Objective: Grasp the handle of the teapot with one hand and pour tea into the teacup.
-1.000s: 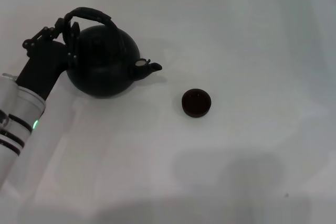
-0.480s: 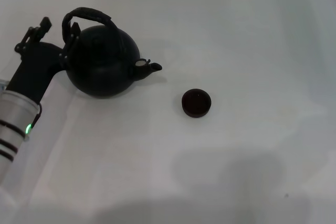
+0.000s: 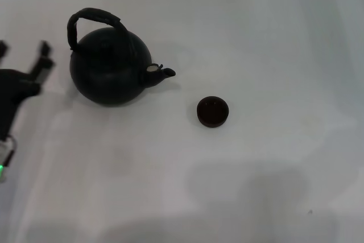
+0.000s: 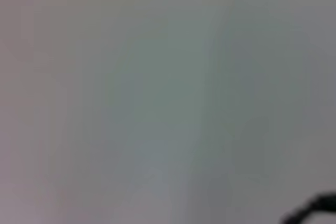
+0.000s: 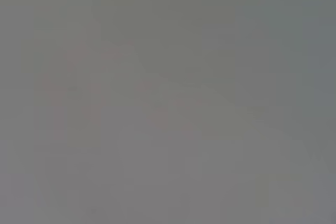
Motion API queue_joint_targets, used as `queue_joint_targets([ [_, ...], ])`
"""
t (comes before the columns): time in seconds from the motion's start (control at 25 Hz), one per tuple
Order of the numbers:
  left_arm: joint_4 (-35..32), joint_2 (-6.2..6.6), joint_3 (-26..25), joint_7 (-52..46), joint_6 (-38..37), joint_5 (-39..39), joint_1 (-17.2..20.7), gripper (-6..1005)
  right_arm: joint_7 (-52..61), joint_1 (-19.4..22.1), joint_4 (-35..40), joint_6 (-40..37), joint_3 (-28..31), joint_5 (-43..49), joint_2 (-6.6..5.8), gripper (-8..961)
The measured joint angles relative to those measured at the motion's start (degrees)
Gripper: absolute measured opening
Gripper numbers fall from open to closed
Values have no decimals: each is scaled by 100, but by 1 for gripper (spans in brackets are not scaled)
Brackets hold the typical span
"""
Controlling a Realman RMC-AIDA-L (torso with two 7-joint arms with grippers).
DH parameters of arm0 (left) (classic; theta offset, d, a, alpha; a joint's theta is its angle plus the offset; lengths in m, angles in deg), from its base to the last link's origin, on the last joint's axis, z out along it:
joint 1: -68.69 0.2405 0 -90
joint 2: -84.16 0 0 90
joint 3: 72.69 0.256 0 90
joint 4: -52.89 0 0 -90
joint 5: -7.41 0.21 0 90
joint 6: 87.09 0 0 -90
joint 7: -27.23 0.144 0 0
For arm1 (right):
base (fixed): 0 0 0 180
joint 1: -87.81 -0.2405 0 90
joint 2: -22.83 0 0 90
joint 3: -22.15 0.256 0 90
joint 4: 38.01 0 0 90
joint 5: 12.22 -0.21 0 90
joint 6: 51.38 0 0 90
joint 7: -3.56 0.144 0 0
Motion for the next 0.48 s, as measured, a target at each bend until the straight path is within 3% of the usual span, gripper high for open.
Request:
queue_joint_targets([
  [0.2, 213, 0, -357, -35, -422, -984, 166, 892, -423, 155, -54, 377, -284, 27, 18, 851],
  [0.48, 798, 7, -405, -448, -378, -1753, -263, 893, -640, 288, -159, 649, -572, 22, 35, 851],
])
